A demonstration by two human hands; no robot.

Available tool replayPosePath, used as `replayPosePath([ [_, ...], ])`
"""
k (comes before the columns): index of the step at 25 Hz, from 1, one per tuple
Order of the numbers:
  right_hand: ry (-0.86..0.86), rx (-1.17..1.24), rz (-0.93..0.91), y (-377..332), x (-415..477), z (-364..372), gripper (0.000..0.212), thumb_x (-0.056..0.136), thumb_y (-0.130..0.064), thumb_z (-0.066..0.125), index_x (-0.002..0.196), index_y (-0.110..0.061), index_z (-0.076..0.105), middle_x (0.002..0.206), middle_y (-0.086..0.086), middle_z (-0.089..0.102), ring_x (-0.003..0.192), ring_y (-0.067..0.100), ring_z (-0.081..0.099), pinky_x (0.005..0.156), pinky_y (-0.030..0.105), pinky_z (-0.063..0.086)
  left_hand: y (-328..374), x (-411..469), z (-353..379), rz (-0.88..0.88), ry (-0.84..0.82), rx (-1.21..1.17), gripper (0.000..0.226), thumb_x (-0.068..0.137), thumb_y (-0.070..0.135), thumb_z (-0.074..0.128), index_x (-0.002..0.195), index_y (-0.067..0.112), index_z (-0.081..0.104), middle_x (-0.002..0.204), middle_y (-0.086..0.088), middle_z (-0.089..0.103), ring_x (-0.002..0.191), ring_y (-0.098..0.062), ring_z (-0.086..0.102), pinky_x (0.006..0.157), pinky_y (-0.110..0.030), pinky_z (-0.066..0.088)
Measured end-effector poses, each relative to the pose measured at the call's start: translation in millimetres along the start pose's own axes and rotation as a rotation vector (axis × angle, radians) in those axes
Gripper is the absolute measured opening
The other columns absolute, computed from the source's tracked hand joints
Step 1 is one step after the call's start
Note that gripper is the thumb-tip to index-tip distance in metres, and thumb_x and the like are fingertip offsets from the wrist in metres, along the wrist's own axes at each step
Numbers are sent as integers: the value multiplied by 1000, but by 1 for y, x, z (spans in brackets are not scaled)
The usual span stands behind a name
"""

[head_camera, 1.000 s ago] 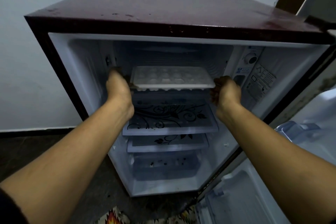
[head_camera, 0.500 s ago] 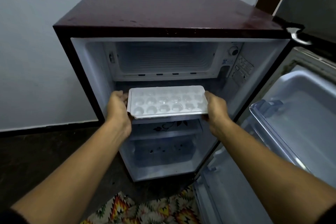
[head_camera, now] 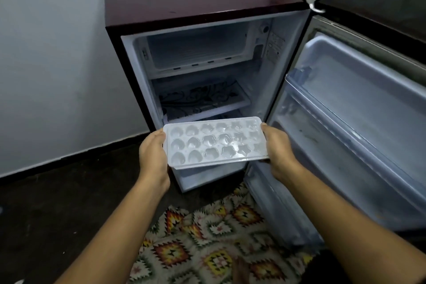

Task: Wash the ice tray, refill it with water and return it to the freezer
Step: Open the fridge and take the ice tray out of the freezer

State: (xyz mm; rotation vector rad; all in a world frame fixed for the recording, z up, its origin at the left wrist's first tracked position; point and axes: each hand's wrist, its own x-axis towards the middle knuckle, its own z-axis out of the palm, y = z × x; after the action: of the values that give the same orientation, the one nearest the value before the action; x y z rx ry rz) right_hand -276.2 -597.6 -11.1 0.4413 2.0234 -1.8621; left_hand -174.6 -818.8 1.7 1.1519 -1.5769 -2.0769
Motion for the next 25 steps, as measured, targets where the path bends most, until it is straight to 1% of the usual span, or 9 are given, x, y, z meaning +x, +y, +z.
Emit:
replayPosePath([
  [1,14,5,-8,6,-16,-6,39,103,-30,52,112,4,69,88,11,69,76,28,66,63,35,48,-5,-8,-7,6,-13,25,26,108,13,49,119,2,70,111,-12,77,105,-33,74,90,-48,61],
  [4,76,14,-8,27,-60,-26,35,103,-34,54,101,-4,72,85,11,69,72,28,65,59,34,44,-20,-36,-22,41,-68,108,22,110,17,49,116,4,66,99,-4,72,94,-24,70,76,-37,58],
  [7,162,54,16,56,-96,-46,31,103,-35,54,96,-10,71,80,9,70,67,25,65,52,27,41,-35,-57,-28,47,-157,167,20,111,24,50,108,11,65,102,-6,72,92,-23,70,78,-40,59],
  [11,301,126,34,91,-134,-79,35,106,-30,53,80,-12,67,64,-2,68,56,17,64,47,21,44,-57,-82,-17,17,-270,229,23,111,32,52,99,15,62,94,-3,71,86,-21,69,77,-39,58],
  [13,368,150,31,107,-150,-101,38,107,-30,52,75,-15,65,62,-6,68,54,13,64,52,23,46,-70,-96,-3,23,-327,274,26,111,35,52,100,13,61,92,-4,71,85,-21,68,78,-40,58],
  [15,430,181,30,121,-162,-125,39,108,-30,51,73,-17,65,63,-7,69,57,12,64,59,26,48,-81,-111,15,37,-385,332,27,111,36,52,99,13,60,92,-5,70,84,-21,67,77,-39,57],
  [19,542,231,58,147,-185,-185,35,106,-35,52,84,-15,71,80,3,74,75,23,71,72,35,54,-110,-148,62,62,-504,431,30,111,39,50,95,15,59,91,-4,69,79,-18,65,69,-33,55],
  [23,638,257,72,170,-210,-258,37,108,-33,49,85,-12,71,83,5,75,77,23,72,74,36,56,-146,-200,115,55,-618,476,32,111,38,49,104,9,59,89,-3,69,76,-16,64,62,-27,53],
  [25,681,258,86,181,-223,-297,39,108,-35,49,89,-8,71,84,9,76,77,24,72,75,38,57,-168,-226,142,34,-666,488,31,111,38,50,102,10,60,89,-3,69,76,-15,66,63,-28,54],
])
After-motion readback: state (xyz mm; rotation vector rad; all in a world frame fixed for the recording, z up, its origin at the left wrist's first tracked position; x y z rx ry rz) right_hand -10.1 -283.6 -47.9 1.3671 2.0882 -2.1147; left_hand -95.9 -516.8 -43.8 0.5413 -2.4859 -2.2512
